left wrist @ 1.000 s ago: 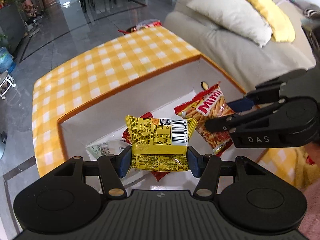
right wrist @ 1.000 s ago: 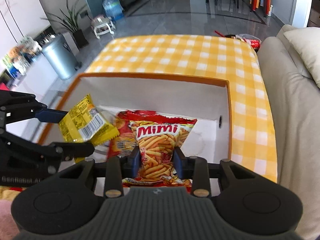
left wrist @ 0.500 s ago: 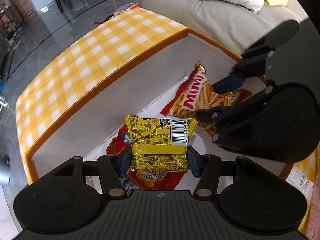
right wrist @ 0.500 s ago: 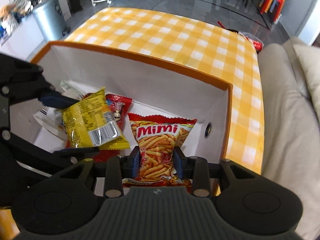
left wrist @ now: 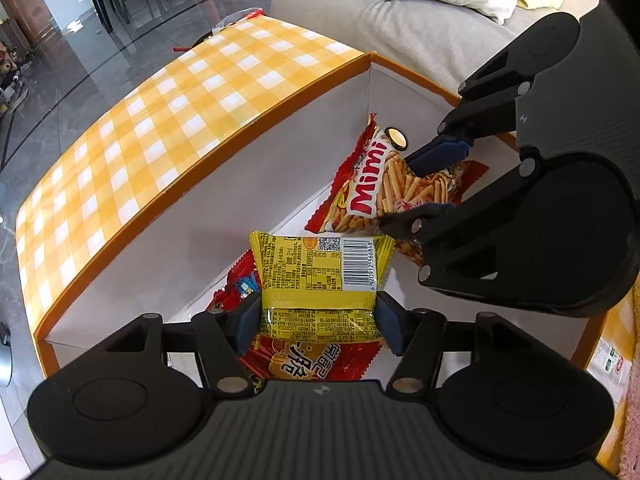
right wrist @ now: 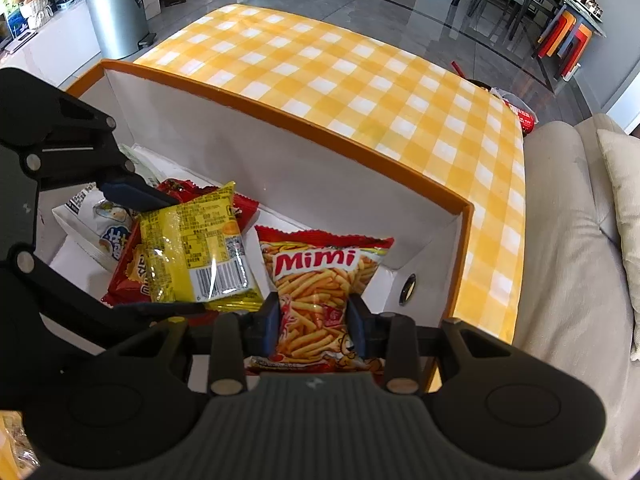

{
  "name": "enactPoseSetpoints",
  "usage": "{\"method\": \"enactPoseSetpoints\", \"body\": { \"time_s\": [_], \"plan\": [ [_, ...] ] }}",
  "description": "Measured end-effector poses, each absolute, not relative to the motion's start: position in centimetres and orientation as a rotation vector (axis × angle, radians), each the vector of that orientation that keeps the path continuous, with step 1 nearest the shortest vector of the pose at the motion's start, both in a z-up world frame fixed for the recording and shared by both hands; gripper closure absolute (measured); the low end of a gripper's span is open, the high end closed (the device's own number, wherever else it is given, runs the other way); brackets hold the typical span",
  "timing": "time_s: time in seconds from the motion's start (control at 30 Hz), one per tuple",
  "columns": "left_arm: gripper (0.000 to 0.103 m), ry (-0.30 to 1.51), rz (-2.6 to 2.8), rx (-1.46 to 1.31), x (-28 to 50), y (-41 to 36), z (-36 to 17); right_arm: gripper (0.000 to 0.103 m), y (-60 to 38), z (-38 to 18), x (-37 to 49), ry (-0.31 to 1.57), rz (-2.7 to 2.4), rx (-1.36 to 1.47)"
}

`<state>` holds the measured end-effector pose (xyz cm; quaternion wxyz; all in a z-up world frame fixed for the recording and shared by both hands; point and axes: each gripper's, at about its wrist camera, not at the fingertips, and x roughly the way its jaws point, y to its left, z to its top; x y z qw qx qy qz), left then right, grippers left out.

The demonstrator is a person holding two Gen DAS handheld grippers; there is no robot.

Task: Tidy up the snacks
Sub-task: 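Lift both snacks and carry them over the orange box, then lower both snacks into the box and open both grippers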

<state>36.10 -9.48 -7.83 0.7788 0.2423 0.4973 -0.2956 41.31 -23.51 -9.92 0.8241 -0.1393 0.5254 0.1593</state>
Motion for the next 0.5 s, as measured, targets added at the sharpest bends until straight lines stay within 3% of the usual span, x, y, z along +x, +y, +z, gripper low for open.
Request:
{"method": "enactPoseSetpoints", "body": {
  "time_s": [0.3,0.5],
  "plan": [
    [0.016,1.086,-0.628,0.521,35.2,-8.6,-7.4,0.071,-23.4,-9.9,41.5,1.131,0.342,-0.303],
    [0.016,1.079,-0.616,0.523,34.6,-7.7,-6.5,0.069,-23.2,-9.8,41.5,1.142,0.347,-0.303]
  ]
}}
